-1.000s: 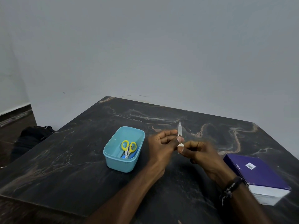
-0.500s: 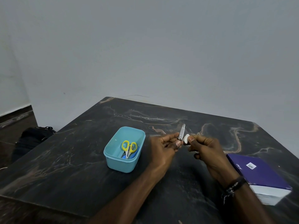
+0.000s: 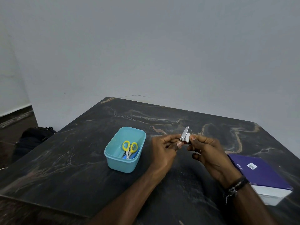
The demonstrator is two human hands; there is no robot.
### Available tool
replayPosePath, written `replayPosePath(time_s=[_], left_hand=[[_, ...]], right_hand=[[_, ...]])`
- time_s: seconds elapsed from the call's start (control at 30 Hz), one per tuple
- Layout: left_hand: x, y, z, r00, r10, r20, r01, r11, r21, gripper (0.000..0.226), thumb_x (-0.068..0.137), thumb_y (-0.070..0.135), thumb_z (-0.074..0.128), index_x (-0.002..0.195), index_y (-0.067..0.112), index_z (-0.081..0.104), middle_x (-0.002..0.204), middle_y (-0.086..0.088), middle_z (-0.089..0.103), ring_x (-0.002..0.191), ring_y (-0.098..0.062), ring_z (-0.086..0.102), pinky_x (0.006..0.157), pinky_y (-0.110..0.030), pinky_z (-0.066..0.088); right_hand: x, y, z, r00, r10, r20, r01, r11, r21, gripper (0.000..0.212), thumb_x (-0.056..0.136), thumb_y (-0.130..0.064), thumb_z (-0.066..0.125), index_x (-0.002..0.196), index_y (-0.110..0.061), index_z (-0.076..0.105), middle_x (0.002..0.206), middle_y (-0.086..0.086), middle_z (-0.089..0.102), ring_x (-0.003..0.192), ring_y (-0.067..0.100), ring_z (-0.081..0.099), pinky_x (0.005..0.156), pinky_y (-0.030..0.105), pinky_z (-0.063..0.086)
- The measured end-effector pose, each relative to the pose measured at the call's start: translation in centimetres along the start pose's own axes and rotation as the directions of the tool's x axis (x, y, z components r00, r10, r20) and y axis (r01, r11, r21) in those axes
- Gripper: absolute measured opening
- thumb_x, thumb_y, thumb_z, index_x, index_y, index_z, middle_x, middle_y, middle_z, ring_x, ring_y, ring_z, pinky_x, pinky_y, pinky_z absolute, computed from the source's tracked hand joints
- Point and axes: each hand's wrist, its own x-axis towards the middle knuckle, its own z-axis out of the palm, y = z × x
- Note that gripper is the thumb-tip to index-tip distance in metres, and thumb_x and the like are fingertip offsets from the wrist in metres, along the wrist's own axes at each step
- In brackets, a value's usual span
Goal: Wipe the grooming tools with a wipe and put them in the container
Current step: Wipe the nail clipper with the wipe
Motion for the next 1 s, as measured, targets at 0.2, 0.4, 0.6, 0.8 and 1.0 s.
replayPosePath(time_s=[0.2, 0.4, 0.6, 0.8, 1.0], left_hand=[[0.1, -0.2, 0.0, 0.999, 0.045, 0.001, -0.045, 0.998, 0.039, 0.024, 0.081, -0.010, 0.066, 0.096, 0.008, 0.074, 0.081, 0.002, 0.073, 0.077, -0.010, 0.071, 0.071, -0.019, 0.057], [0.0, -0.4, 0.1, 0.993, 0.118, 0.025, -0.120, 0.985, 0.126, 0.024, 0.081, -0.009, 0.066, 0.095, 0.008, 0.074, 0.074, 0.015, 0.070, 0.074, -0.001, 0.069, 0.070, -0.016, 0.055], [-0.1, -0.7, 0.0, 0.985, 0.165, 0.041, -0.170, 0.960, 0.221, 0.039, 0.081, -0.008, 0.066, 0.116, 0.009, 0.067, 0.079, 0.011, 0.069, 0.082, -0.006, 0.069, 0.078, -0.022, 0.057], [-0.8, -0.8, 0.5, 0.973, 0.180, 0.142, -0.206, 0.959, 0.194, 0.052, 0.078, -0.009, 0.066, 0.110, 0.032, 0.062, 0.073, -0.002, 0.070, 0.072, -0.007, 0.066, 0.075, -0.024, 0.056], [-0.2, -1.1, 0.0, 0.980, 0.151, 0.127, -0.175, 0.962, 0.210, 0.053, 0.080, -0.009, 0.065, 0.127, 0.015, 0.058, 0.069, 0.006, 0.066, 0.075, -0.010, 0.066, 0.080, -0.021, 0.056]], right_hand=[[0.0, 0.1, 0.1, 1.000, -0.014, -0.011, 0.013, 0.999, -0.050, 0.018, 0.093, -0.015, 0.058, 0.091, -0.011, 0.076, 0.089, 0.008, 0.074, 0.076, 0.017, 0.057, 0.063, 0.030, 0.041], [-0.1, 0.5, 0.4, 0.995, -0.091, -0.044, 0.085, 0.989, -0.121, 0.017, 0.093, -0.014, 0.060, 0.086, -0.011, 0.075, 0.075, 0.004, 0.071, 0.074, 0.017, 0.058, 0.059, 0.028, 0.041], [-0.3, 0.5, 0.3, 0.989, -0.146, 0.006, 0.144, 0.973, -0.181, 0.017, 0.089, -0.017, 0.064, 0.080, -0.008, 0.075, 0.084, 0.022, 0.070, 0.074, 0.021, 0.057, 0.059, 0.029, 0.042], [0.4, 0.9, -0.3, 0.983, -0.137, -0.121, 0.134, 0.991, -0.030, 0.021, 0.082, -0.027, 0.072, 0.087, -0.008, 0.076, 0.093, 0.024, 0.072, 0.081, 0.028, 0.060, 0.064, 0.035, 0.043], [0.3, 0.9, -0.4, 0.993, -0.121, 0.009, 0.121, 0.978, -0.172, 0.022, 0.084, -0.024, 0.070, 0.080, -0.003, 0.074, 0.085, 0.026, 0.069, 0.074, 0.024, 0.054, 0.057, 0.028, 0.041]])
